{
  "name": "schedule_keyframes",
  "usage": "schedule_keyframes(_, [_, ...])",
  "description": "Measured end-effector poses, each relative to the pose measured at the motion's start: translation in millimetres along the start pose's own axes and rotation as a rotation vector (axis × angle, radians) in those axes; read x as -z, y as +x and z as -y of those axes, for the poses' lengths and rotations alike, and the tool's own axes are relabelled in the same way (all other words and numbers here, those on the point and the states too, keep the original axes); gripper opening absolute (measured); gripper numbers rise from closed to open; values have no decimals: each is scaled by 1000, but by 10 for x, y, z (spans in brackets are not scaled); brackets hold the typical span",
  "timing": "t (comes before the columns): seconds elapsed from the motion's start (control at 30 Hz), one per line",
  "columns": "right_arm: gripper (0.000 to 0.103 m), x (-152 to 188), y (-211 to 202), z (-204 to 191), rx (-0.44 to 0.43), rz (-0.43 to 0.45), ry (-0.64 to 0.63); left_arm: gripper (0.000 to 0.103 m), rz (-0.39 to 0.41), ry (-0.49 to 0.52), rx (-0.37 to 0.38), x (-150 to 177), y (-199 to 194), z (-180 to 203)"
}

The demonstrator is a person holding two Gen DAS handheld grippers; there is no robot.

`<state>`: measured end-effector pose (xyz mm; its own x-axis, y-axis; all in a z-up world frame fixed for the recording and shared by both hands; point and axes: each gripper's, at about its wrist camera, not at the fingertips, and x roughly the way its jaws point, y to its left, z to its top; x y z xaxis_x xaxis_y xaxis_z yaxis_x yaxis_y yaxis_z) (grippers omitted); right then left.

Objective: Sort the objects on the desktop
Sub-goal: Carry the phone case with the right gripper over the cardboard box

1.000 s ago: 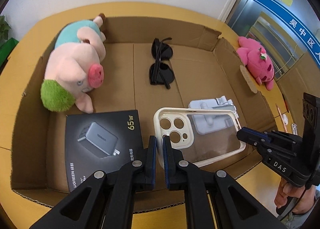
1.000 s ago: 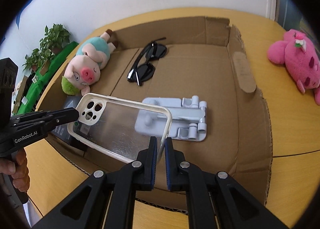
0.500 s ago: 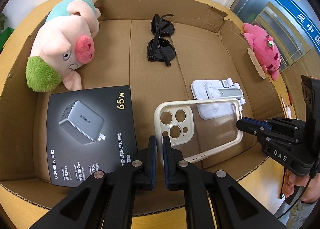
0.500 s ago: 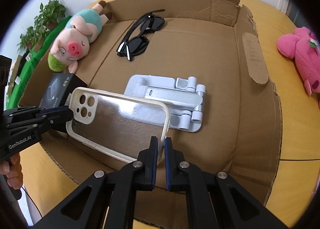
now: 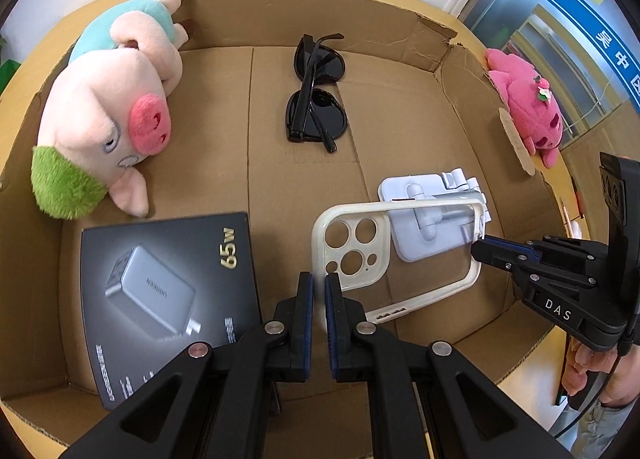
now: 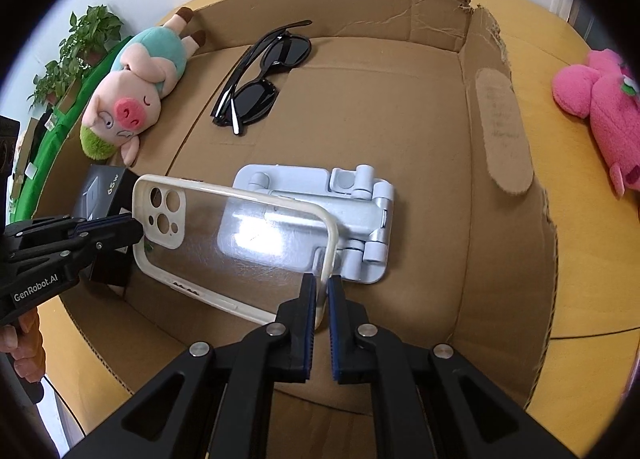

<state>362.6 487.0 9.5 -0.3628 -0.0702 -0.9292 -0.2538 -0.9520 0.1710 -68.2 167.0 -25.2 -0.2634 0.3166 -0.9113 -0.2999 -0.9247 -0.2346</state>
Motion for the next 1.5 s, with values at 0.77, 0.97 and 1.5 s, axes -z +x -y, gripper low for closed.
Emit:
schedule_keyframes(0.77, [5, -46, 9, 117, -1, 7, 30, 4, -29, -7, 51, -84, 131, -7])
schedule_keyframes(0.97, [5, 39, -42, 103, 20, -10, 19, 4, -49, 13, 29, -4, 103, 99])
schedule_keyframes(1.5, [5, 72, -4, 92, 46, -95, 9, 5, -115, 6, 22, 31, 213, 112])
